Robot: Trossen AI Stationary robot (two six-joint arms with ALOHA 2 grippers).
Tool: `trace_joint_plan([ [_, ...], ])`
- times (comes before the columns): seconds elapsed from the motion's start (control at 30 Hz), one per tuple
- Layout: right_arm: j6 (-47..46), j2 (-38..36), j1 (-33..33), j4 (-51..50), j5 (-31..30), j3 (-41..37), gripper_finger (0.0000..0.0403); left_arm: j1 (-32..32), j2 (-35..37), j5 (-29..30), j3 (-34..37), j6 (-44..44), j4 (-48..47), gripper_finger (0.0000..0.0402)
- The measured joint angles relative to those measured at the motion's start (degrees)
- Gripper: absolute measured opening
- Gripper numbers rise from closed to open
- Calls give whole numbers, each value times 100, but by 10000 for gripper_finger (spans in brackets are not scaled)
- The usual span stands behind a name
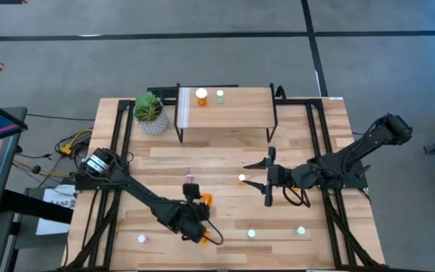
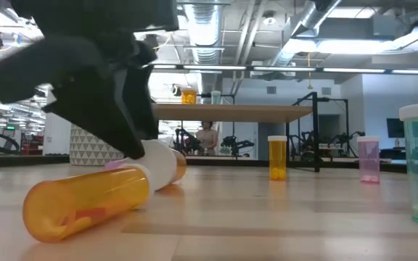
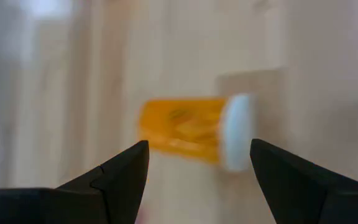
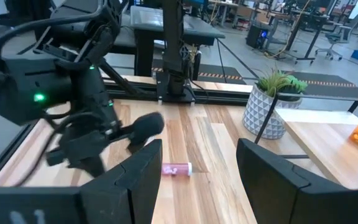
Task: Pick and place medicine bottles onto shelf by color
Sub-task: Put the big orange pill bottle on the shelf aligned with the other big orange pill bottle
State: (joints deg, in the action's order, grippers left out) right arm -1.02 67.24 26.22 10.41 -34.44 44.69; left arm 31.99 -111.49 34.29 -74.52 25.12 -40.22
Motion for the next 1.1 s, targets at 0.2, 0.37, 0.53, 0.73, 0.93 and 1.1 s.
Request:
trace_joint_plan([
  [0.2,0,0,0,1,0,0,230,21,117,540,2,1192,-933,269],
  [0.37,-2,0,0,9,0,0,230,108,215,613,2,1847,-1102,269],
  [0.53,-2,0,0,6,-2,0,230,432,217,564,167,2267,-629,269],
  [0.73,-41,0,0,-2,-2,0,230,1011,250,1671,235,3704,-935,269],
  [0.93,-42,0,-2,72,-3,0,230,1124,233,1939,561,4152,-47,269],
  [1.1,-44,0,-2,76,-4,0,230,991,232,1542,1104,3802,1254,269],
])
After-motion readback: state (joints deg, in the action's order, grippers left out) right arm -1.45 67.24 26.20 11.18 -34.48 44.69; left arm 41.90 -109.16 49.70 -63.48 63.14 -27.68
